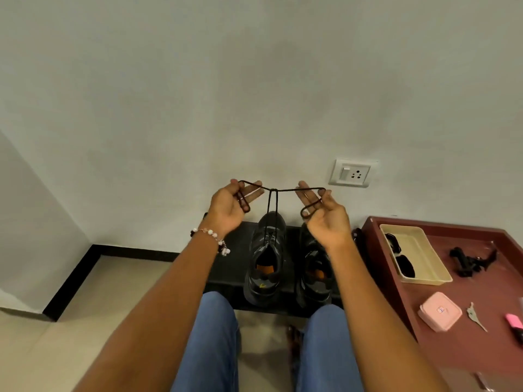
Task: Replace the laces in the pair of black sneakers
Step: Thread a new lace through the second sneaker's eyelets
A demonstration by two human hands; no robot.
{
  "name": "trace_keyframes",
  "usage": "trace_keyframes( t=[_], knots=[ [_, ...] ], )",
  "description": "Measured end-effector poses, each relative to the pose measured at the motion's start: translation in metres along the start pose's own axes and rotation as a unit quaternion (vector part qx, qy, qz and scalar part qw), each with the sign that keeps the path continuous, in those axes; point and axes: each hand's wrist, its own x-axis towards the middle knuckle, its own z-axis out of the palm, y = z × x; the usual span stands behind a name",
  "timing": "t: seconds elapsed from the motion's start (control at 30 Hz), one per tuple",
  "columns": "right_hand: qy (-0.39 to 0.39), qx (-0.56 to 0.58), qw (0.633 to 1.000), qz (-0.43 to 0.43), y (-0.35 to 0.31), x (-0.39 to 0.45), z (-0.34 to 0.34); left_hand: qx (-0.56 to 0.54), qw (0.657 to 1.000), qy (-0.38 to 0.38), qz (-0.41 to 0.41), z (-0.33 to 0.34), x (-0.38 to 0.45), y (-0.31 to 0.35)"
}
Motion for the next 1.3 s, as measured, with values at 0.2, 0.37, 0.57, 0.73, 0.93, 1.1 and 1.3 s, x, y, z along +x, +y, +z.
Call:
trace_keyframes(
  t=[0.2, 0.37, 0.57, 0.73, 0.93, 1.1, 1.3],
  knots=[
    [0.129, 0.084, 0.987, -0.049, 0.027, 0.009, -0.008, -0.159, 0.984, 0.077, 0.026, -0.003, 0.007, -0.025],
    [0.068, -0.554, 0.815, -0.154, 0.013, 0.010, -0.040, 0.335, 0.926, 0.063, 0.161, -0.040, 0.012, -0.025],
    [-0.050, -0.921, 0.386, -0.018, 0.010, 0.014, -0.050, 0.793, 0.574, -0.118, 0.163, -0.072, 0.023, -0.040],
    [0.091, -0.824, 0.558, -0.021, 0.022, 0.005, -0.076, 0.754, 0.635, -0.017, 0.169, -0.103, 0.022, -0.062],
    [0.205, -0.113, 0.968, 0.088, 0.053, 0.014, -0.078, 0.270, 0.954, 0.132, 0.004, -0.086, 0.023, -0.098],
    [0.233, -0.017, 0.967, 0.097, 0.083, 0.025, -0.081, -0.125, 0.977, 0.147, -0.092, -0.071, 0.030, -0.111],
    [0.308, -0.086, 0.947, 0.035, 0.082, 0.034, -0.094, -0.119, 0.960, 0.244, -0.068, -0.090, 0.043, -0.120]
  ],
)
